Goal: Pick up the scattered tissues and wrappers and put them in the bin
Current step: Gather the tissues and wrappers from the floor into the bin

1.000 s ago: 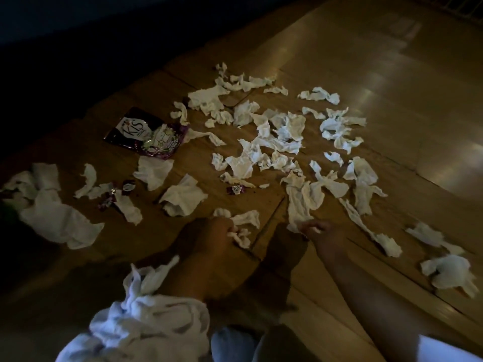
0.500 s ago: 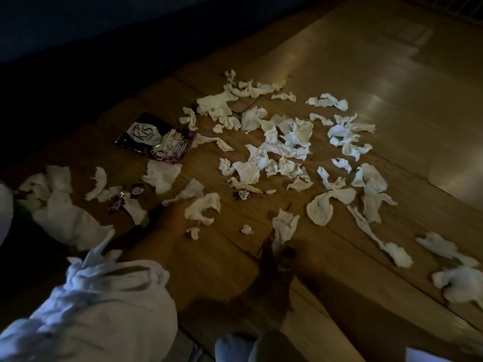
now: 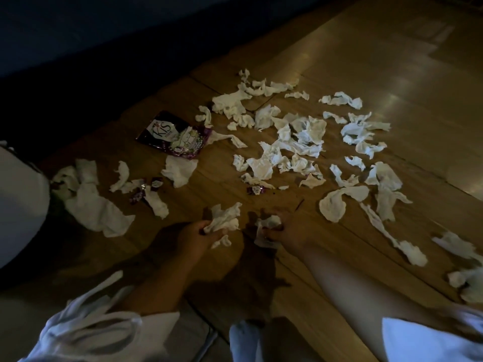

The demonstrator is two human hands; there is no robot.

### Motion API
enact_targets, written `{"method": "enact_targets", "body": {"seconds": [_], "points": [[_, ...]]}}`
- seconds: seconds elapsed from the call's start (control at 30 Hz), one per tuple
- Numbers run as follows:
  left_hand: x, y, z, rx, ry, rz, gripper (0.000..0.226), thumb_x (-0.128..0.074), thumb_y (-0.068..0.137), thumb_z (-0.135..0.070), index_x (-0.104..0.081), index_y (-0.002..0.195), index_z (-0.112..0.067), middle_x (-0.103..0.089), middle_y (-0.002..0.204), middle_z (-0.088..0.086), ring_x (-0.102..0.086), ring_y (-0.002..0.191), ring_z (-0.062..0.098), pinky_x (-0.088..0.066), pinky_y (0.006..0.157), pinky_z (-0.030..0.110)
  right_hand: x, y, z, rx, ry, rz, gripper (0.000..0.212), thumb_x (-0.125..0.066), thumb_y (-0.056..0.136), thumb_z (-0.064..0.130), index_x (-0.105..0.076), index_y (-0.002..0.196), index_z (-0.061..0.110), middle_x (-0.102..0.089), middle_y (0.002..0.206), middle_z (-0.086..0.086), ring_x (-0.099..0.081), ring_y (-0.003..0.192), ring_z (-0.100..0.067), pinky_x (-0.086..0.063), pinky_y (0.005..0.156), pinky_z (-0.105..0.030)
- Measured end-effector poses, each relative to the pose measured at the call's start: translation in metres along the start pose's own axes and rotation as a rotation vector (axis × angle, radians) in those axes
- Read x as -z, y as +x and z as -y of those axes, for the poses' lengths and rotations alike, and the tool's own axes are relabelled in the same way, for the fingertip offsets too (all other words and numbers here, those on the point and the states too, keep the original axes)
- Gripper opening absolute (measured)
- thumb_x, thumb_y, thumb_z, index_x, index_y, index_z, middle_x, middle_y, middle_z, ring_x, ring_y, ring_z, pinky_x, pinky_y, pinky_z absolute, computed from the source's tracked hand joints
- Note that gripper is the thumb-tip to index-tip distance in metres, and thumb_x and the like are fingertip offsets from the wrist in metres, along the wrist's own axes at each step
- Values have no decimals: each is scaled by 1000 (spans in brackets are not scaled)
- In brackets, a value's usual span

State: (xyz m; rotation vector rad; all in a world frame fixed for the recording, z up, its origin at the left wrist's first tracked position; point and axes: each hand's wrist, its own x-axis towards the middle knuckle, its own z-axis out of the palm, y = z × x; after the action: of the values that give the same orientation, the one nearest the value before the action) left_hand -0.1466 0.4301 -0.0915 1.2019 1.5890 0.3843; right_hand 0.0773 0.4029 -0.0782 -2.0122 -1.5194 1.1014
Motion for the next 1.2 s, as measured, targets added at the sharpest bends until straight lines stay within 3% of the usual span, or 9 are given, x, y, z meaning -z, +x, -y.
{"method": "enact_targets", "body": {"seconds": [0.13, 0.23, 0.4, 0.53, 0.63, 0.73, 0.9, 1.1, 1.2], "points": [[26, -11, 1, 8, -43, -32, 53, -73, 74, -43, -64, 117, -14, -65, 118, 5, -60, 107, 20, -51, 89, 33, -19, 15, 16, 40, -195, 126, 21, -62, 82, 4, -66, 101, 10, -45, 133, -12, -41, 127, -31, -42, 97, -41], [47, -25, -2, 16, -82, -41, 45, -71, 77, -38, -65, 114, -14, -65, 115, 3, -59, 104, 17, -49, 83, 26, -36, 12, 18, 9, -240, 99, 34, -58, 85, 5, -58, 119, 2, -47, 131, -20, -46, 120, -35, -39, 98, -35], [89, -69, -15, -34, -205, -70, 31, -68, 81, -29, -65, 110, -18, -63, 108, -3, -55, 101, 10, -44, 81, 21, -39, -6, 49, -53, -111, 94, 28, -63, 85, 15, -64, 110, 5, -66, 106, -13, -60, 104, -30, -45, 83, -27], [135, -118, -35, -113, -160, -181, 10, -66, 81, -35, -61, 89, -30, -63, 85, -14, -60, 81, 0, -45, 61, 11, -41, -18, 126, 9, 49, 119, 14, -63, 87, 23, -61, 100, 18, -60, 93, 3, -53, 76, -6, -41, 59, -5], [185, -157, -49, -213, -175, -292, 15, -64, 83, -29, -62, 98, -23, -62, 80, -13, -61, 62, -6, -43, 49, 8, -40, -27, 203, 231, 133, 163, 10, -61, 89, 19, -65, 96, 13, -62, 89, 4, -59, 78, -6, -41, 59, -8], [245, -185, -55, -256, -250, -506, 20, -67, 78, -34, -66, 94, -23, -66, 80, -5, -63, 66, 1, -46, 53, 13, -39, -44, 288, 396, 270, 234, 16, -66, 84, 17, -66, 96, 7, -63, 82, 10, -61, 69, 8, -42, 52, -1], [332, -204, -44, -278, -530, -865, 22, -76, 72, -30, -70, 89, -18, -71, 82, 7, -65, 77, 20, -51, 73, 35, -73, -65, 409, 598, 451, 287, 18, -72, 79, 18, -70, 94, 9, -65, 93, 10, -60, 87, -3, -49, 79, -17], [388, -198, -30, -126, -762, -898, 26, -74, 77, -28, -65, 93, -11, -68, 94, 10, -66, 83, 22, -56, 81, 40, -130, -71, 492, 580, 577, 438, 5, -69, 81, 8, -66, 82, 13, -65, 79, -3, -63, 76, -17, -54, 78, -33], [405, -198, -30, -6, -738, -801, 31, -67, 82, -36, -61, 98, -10, -56, 100, 11, -57, 93, 23, -56, 74, 39, -150, -66, 508, 474, 540, 507, 19, -59, 89, 10, -62, 105, 0, -59, 79, -1, -57, 71, -12, -51, 66, -22]]}}
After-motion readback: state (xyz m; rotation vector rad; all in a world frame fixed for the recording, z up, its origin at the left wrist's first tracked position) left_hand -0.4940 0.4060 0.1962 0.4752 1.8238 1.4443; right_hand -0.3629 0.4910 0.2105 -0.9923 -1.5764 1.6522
